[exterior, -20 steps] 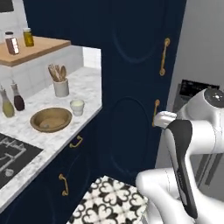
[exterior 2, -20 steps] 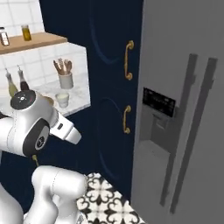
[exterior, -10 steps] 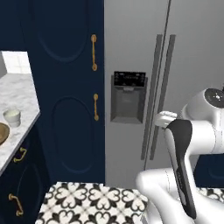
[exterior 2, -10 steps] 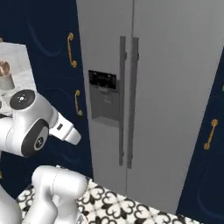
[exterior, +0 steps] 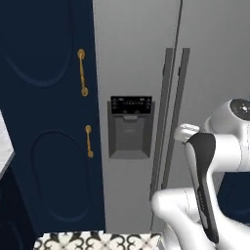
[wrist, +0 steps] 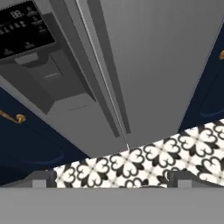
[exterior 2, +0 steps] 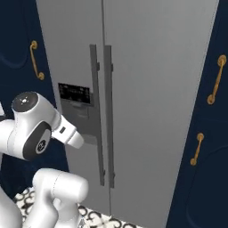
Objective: Grab a lemon wedge from the fridge and one ice cube from the ice bowl, and put them in the glass of lemonade.
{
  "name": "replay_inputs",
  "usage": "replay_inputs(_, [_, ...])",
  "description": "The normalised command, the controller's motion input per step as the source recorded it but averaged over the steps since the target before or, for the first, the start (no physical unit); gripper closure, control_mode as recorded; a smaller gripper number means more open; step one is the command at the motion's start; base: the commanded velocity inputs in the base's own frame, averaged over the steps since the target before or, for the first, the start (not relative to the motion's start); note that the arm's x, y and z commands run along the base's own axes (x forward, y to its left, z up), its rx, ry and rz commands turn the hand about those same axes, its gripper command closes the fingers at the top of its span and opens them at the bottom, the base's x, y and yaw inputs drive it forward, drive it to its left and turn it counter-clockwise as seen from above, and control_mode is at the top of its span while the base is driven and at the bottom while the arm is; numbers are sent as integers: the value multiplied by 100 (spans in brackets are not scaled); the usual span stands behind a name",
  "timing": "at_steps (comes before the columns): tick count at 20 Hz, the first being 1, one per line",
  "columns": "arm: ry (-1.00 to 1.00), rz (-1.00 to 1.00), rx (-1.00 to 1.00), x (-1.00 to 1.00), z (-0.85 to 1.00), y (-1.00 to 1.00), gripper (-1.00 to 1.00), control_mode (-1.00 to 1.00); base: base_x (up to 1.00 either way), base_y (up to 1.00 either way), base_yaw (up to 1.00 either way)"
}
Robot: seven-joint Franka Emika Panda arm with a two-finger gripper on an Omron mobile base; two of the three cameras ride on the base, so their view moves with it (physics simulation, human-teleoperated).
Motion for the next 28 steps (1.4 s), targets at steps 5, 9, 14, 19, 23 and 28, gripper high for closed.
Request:
replay_inputs(5, [0, 0, 0, 0, 0, 0, -100, 100, -4, -3, -26])
replay_inputs(9, [0, 0, 0, 0, 0, 0, -100, 100, -28, 13, -10])
replay_inputs(14, [0, 0, 0, 0, 0, 0, -100, 100, -66, 15, 0])
replay_inputs(19, [0, 0, 0, 0, 0, 0, -100, 100, -12, 13, 0])
replay_inputs(23, [0, 0, 0, 0, 0, 0, -100, 100, 20, -1, 0])
replay_inputs(28, [0, 0, 0, 0, 0, 0, -100, 100, 25, -2, 0])
